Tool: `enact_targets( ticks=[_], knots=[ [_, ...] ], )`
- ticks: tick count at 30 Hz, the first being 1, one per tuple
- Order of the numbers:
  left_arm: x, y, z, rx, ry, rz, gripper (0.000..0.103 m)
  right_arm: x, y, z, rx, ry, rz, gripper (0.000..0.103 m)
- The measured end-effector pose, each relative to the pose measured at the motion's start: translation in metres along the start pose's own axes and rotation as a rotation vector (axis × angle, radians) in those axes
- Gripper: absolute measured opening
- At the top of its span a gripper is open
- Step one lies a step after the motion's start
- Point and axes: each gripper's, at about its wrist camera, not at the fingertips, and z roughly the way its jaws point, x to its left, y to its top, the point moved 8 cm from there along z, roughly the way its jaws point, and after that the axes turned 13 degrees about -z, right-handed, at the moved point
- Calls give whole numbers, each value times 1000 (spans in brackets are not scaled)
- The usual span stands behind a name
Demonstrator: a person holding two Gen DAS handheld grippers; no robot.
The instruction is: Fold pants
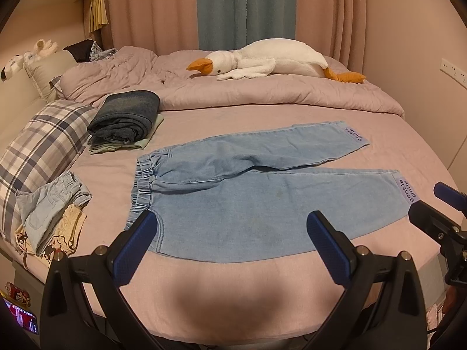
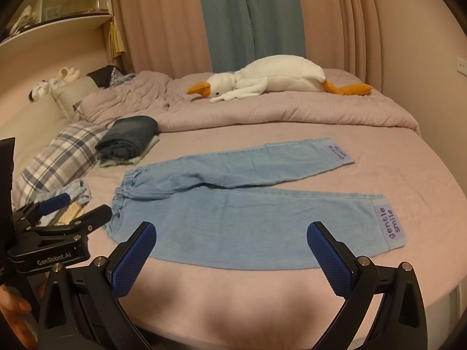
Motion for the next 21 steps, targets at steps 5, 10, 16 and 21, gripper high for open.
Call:
enact_targets(
  ticks=[5, 10, 16, 21],
  knots=[
    [0, -1, 1, 1, 3, 4, 102, 2, 1, 1, 1, 1, -2, 102],
    [0, -1, 1, -2, 4, 6, 102, 6, -1, 1, 3, 3, -5, 102],
    [1, 0, 0, -29, -2, 10, 102, 7, -1, 1, 3, 4, -4, 102],
    [0, 0, 1, -49, -3, 17, 102, 7, -1, 2, 5, 3, -6, 102]
  ],
)
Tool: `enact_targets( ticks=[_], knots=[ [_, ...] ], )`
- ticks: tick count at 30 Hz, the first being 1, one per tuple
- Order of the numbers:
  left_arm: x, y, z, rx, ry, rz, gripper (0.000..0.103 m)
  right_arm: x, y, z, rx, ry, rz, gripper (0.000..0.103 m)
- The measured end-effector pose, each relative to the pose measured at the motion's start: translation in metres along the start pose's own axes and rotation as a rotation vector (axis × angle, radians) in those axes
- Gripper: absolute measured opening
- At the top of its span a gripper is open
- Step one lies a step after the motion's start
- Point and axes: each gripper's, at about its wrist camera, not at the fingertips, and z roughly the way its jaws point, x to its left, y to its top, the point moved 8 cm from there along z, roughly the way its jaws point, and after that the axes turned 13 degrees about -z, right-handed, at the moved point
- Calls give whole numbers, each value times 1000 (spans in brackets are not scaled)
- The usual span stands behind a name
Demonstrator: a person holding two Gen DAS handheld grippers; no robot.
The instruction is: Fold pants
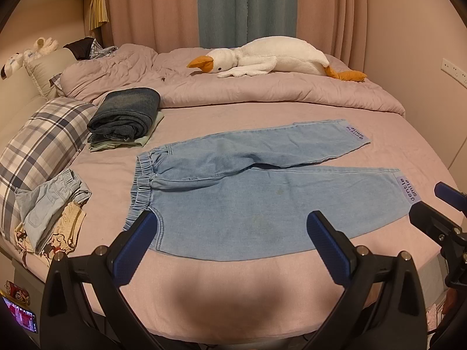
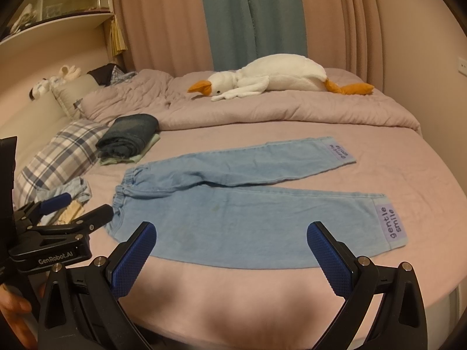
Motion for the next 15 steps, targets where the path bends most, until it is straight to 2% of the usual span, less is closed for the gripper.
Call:
enact_targets(
  ticks=[4, 5, 11, 13, 14, 15],
  knots=[
    [0, -1, 0, -1, -2, 2, 102, 0, -1, 0, 2, 2, 0, 102],
    [-1, -2, 1, 29, 4, -2, 102, 0, -1, 0, 2, 3, 0, 102],
    [1, -4, 6, 82, 20, 9, 102, 0, -1, 2, 8, 6, -3, 102],
    [3, -6, 12, 112, -19, -24, 102, 0, -2, 5, 13, 12, -3, 102],
    [6, -9, 19, 180, -35, -52, 103, 2, -2, 8, 14, 24, -8, 102],
    [14, -13, 30, 220, -88, -97, 103, 7, -3, 12, 15, 46, -25, 102]
  ],
)
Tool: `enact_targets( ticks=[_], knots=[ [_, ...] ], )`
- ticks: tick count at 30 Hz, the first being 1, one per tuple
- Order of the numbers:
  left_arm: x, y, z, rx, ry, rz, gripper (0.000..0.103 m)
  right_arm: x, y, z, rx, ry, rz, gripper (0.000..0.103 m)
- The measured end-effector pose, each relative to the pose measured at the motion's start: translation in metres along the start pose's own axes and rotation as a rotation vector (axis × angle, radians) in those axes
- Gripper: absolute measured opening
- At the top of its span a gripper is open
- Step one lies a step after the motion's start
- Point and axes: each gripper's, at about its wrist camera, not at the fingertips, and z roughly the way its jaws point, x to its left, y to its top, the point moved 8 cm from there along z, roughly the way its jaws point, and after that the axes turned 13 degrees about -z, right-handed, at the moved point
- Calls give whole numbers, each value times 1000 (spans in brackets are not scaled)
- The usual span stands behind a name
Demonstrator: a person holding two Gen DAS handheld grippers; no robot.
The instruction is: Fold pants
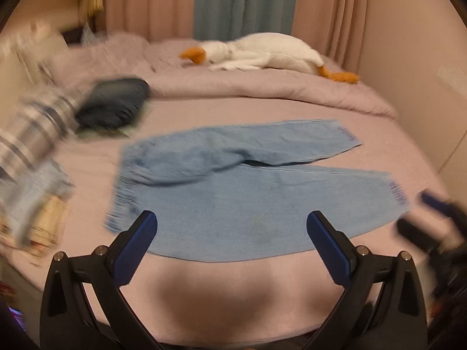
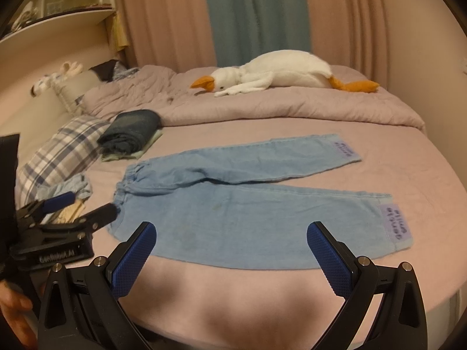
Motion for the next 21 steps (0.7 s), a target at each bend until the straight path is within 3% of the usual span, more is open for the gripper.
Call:
enact_targets(
  ticks=[2, 6, 10, 12, 14, 16, 17, 19, 20, 21],
  knots=[
    [20, -3, 18, 47, -90, -120, 102, 15, -10, 23, 45, 59, -52, 102],
    [95, -21, 59, 152, -81, -404, 102, 55, -41, 74, 145, 42, -240, 102],
    [135, -28, 76, 162, -82, -553, 102, 97, -61, 106, 156, 68, -418, 102],
    [151, -30, 79, 173, -57, -571, 102, 113, -66, 118, 149, 63, -508, 101],
    [164, -29, 83, 158, -9, -579, 101, 125, -68, 127, 122, 68, -587, 90],
    [171, -23, 98, 126, 3, -602, 99, 134, -71, 141, 120, 60, -661, 71],
    [174, -20, 105, 110, -7, -618, 95, 138, -74, 150, 131, 54, -697, 66],
    [179, -8, 111, 55, -7, -628, 78, 143, -77, 161, 126, 56, -739, 52],
    [182, -2, 115, 50, 11, -630, 60, 147, -75, 163, 100, 66, -750, 48],
    [186, 1, 119, 53, 18, -639, 46, 150, -74, 164, 85, 77, -757, 36]
  ],
)
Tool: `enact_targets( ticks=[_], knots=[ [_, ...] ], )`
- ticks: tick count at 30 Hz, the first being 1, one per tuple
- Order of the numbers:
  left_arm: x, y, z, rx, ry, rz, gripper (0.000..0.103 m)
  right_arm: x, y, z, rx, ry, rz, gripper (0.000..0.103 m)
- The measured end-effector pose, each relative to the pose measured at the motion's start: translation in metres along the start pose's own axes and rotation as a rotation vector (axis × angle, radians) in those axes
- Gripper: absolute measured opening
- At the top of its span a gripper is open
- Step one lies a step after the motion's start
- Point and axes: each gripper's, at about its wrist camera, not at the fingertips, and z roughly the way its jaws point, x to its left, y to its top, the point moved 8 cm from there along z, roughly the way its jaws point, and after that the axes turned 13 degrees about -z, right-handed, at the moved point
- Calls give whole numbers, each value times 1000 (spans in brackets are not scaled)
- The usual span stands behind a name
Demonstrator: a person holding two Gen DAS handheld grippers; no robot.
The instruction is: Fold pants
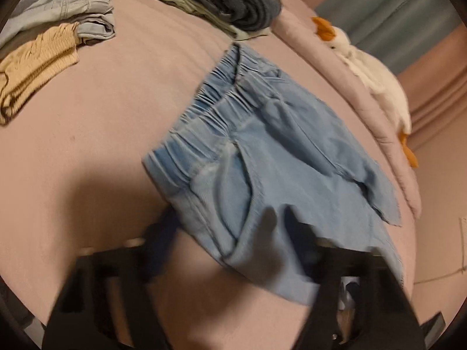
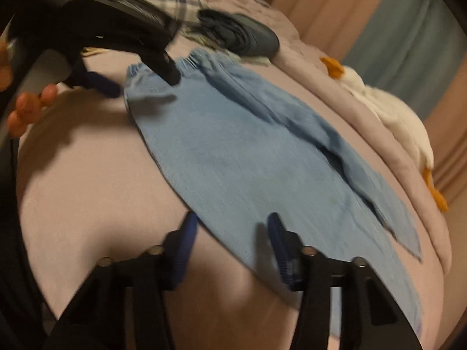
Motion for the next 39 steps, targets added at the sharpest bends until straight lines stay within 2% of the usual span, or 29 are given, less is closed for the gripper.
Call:
enact_targets(
  ticks=[1, 2, 6, 9, 11, 13, 14, 15, 16, 18, 19, 21, 25, 27, 28, 29, 31, 35, 37, 39],
  knots=[
    [1, 4, 2, 1, 3, -13, 38, 1, 3, 3, -6, 20, -11, 21],
    [7, 8, 3, 7, -8, -25, 26, 3, 6, 5, -10, 36, -12, 14],
    [16, 7, -19, -8, -38, -35, 21, 3, 10, -9, -28, 68, 2, 6],
    [23, -2, -28, -23, -12, 16, 21, 5, 11, -24, -53, 73, 6, 6],
    [30, -7, -18, 9, 27, 14, 23, 12, 8, -7, -10, 112, 10, 6],
    [31, -5, -23, 1, 38, 23, 31, 22, 4, -1, 19, 103, -20, 10],
    [31, -3, -27, -11, 74, 50, 44, 21, 5, -4, 20, 93, -19, 10],
    [31, -2, -31, -23, 111, 80, 55, 18, 6, -6, 27, 104, 3, 15],
    [29, 0, -39, -47, 139, 122, 57, 15, 7, -12, 26, 159, 44, 26],
    [18, 1, -59, -123, 170, 226, 57, 0, 7, -33, -32, 245, 152, 33],
    [11, 0, -64, -148, 171, 271, 57, -12, 5, -43, -58, 252, 201, 33],
    [-14, -6, -65, -169, 135, 374, 58, -44, -8, -49, -50, 213, 291, 33],
    [-61, -30, -29, -70, 56, 515, 58, -95, -46, -20, 77, 116, 461, 33],
    [-62, -41, -8, -21, 90, 569, 59, -102, -73, -5, 174, 106, 520, 33],
    [-51, -46, 7, 5, 161, 597, 57, -95, -91, 0, 247, 121, 532, 33],
    [-41, -53, 12, 26, 187, 613, 58, -86, -97, -3, 256, 131, 516, 33],
    [-25, -59, 2, -26, 118, 662, 59, -70, -109, -20, 243, 119, 472, 33],
    [-12, -61, -15, -24, 53, 667, 59, -58, -128, -42, 233, 164, 514, 31],
    [-15, -60, -20, -5, 49, 652, 59, -61, -123, -48, 252, 177, 503, 31],
    [-20, -60, -20, 5, 53, 633, 62, -68, -108, -54, 191, 201, 508, 31]
  ],
)
